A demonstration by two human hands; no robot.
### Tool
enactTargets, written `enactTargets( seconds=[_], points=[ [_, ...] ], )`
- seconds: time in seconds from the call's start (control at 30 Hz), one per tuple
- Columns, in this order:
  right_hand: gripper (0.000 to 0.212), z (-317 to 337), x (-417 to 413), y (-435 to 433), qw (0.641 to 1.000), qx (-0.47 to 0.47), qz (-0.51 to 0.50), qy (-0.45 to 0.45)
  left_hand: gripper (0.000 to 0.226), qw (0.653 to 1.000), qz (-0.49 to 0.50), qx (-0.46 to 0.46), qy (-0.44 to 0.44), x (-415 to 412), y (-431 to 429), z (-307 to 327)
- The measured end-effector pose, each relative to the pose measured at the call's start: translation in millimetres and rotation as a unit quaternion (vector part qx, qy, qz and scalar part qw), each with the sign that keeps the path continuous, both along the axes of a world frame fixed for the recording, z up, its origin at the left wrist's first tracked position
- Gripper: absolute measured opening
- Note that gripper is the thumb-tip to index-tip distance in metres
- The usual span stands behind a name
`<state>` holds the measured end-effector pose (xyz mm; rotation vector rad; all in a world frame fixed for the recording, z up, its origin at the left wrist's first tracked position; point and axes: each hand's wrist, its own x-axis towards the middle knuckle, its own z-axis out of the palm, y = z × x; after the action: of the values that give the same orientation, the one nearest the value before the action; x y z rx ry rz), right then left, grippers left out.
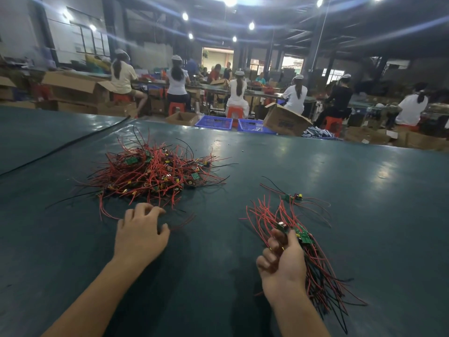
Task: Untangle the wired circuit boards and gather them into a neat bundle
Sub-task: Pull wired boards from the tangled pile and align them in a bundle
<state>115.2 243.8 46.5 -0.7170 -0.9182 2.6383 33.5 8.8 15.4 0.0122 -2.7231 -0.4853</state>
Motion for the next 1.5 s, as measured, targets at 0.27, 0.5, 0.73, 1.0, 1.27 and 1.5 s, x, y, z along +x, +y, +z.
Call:
enactTargets(
  seconds=[0.27,0.5,0.73,1.0,1.27,1.5],
  points=[
    [0.044,-1.3,-1.4,2.5,0.999,-0.025,-0.005,0.019,0.021,0.987,-0.050,0.150,0.023,-0.3,0.0,2.3],
    [0.036,-5.8,-4.8,-8.9,0.989,0.113,0.091,-0.002,0.017,0.906,-0.156,0.366,0.143,22.9,41.7,18.1],
    [0.021,-11.7,-4.6,-20.2,0.954,0.268,0.132,0.024,0.017,0.671,-0.134,0.729,-0.019,26.9,60.2,26.2],
    [0.015,-16.6,1.5,-35.6,0.890,0.410,0.189,0.062,0.028,0.558,-0.123,0.798,-0.189,32.8,66.3,23.9],
    [0.022,-17.3,1.8,-31.6,0.895,0.429,0.108,0.059,0.040,0.611,-0.183,0.744,-0.197,45.7,77.5,23.9],
    [0.027,-15.4,-0.6,-30.6,0.921,0.379,0.052,0.068,0.046,0.626,-0.155,0.725,-0.240,45.9,79.1,23.2]
  ],
)
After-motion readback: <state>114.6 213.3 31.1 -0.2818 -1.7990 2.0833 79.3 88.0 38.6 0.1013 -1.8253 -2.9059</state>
